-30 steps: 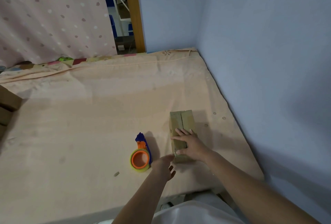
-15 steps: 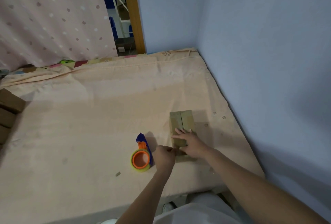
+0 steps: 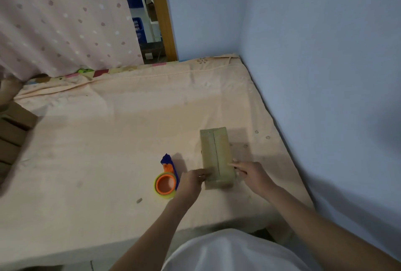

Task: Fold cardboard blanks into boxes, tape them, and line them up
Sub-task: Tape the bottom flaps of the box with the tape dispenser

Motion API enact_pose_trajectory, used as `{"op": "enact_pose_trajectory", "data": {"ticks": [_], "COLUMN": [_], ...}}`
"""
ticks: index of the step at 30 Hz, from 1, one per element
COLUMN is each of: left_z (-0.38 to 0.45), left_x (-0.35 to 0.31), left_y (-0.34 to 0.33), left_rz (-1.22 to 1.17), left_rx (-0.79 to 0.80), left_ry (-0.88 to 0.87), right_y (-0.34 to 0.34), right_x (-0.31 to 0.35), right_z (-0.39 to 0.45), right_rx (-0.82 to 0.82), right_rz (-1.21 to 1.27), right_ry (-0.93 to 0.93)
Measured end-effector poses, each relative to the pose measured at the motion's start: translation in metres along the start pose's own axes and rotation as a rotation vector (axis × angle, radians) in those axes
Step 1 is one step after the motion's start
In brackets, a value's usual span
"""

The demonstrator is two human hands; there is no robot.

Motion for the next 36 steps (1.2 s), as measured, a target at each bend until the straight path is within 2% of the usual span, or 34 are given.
{"op": "enact_pose_trajectory", "data": {"ticks": [5,10,15,19,27,33,36], "left_z": [-0.007,-0.004,0.003,0.003,-0.011,-0.010,0.001], "left_x": [0.012,0.012,0.012,0.014,0.010,0.013,0.008], "left_y": [0.000,-0.007,-0.013,-0.016,-0.032,-0.018,-0.011], "left_rz": [0.026,0.035,-0.003,0.056,-0.078,0.025,0.047], "left_rx": [-0.033,-0.126,-0.137,-0.195,-0.325,-0.228,-0.191], "left_ry": [-0.161,-0.220,-0.211,-0.233,-0.098,-0.177,-0.176], "right_y": [0.006,0.005,0.005,0.004,-0.008,-0.003,-0.003], "right_x": [-0.012,-0.016,-0.018,-0.024,-0.027,-0.017,-0.005], "right_z": [0.001,0.002,0.004,0.007,0.002,-0.006,0.002], "right_rx": [0.089,0.097,0.102,0.110,0.010,0.095,0.030], "right_rz": [0.063,0.161,0.055,0.017,-0.094,-0.099,-0.127], "right_ry": [-0.007,0.004,0.020,0.022,0.099,0.068,0.065]}}
Point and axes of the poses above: each hand's wrist, its own z-axis towards the middle knuckle, its own y-axis out of the back of the hand, x = y × z, the point moved 3 cm from there along z, towards the middle knuckle, and after that the axes turned 14 degrees about z, right-handed, at the moved point
